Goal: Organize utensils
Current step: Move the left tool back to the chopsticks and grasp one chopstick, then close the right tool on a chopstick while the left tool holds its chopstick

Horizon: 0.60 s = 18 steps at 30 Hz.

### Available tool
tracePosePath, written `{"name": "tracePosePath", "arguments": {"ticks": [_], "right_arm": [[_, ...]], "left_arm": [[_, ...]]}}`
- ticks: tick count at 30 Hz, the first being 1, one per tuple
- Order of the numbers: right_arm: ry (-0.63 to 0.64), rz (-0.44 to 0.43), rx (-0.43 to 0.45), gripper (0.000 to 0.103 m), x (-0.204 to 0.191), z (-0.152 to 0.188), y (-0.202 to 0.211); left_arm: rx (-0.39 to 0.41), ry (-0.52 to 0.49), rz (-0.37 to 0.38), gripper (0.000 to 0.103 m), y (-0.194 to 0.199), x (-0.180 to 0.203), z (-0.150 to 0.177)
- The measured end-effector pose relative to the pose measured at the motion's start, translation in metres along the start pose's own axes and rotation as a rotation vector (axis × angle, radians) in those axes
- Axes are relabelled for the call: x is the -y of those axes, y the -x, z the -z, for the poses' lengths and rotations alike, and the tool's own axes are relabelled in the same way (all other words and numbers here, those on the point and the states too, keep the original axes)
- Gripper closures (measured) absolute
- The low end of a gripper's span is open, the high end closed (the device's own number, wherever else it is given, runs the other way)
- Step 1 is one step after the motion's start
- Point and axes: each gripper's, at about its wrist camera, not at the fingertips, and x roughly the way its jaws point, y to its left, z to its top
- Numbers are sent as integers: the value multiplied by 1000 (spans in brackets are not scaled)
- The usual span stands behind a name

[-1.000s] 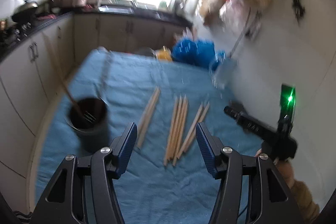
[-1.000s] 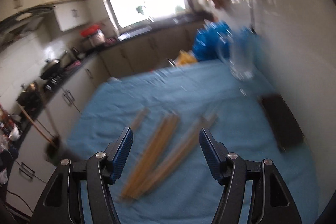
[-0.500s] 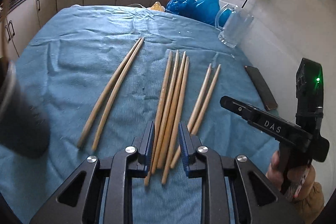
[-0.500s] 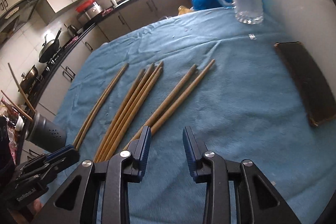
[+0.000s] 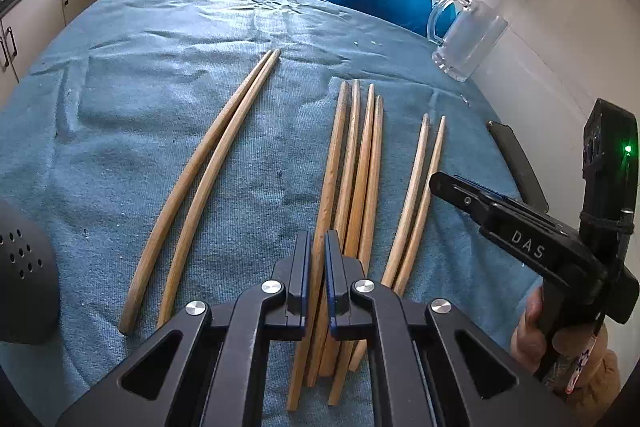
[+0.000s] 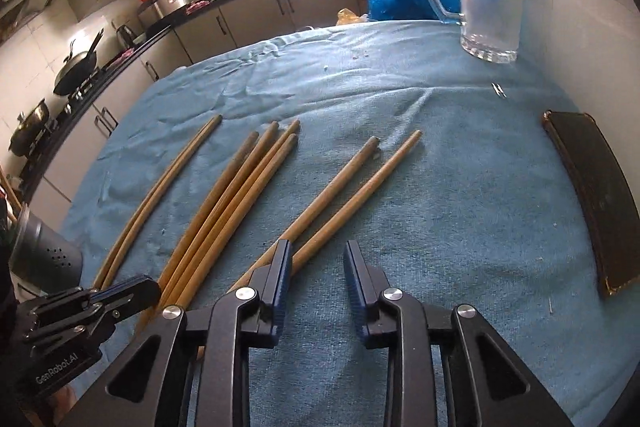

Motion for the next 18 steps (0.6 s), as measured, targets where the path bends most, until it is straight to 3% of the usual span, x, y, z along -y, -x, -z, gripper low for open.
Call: {"name": "tracePosePath", "arguments": {"ticks": [9, 13, 18], "right_arm": [[15, 64, 0, 89, 1, -3, 0], [12, 77, 2, 90, 4, -5, -2], [27, 88, 4, 90, 4, -5, -2]], "left_arm": [[24, -2, 46, 97, 3, 1, 1], [34, 15, 97, 97, 6, -2, 0], [12, -40, -2, 97, -2, 6, 0]]}}
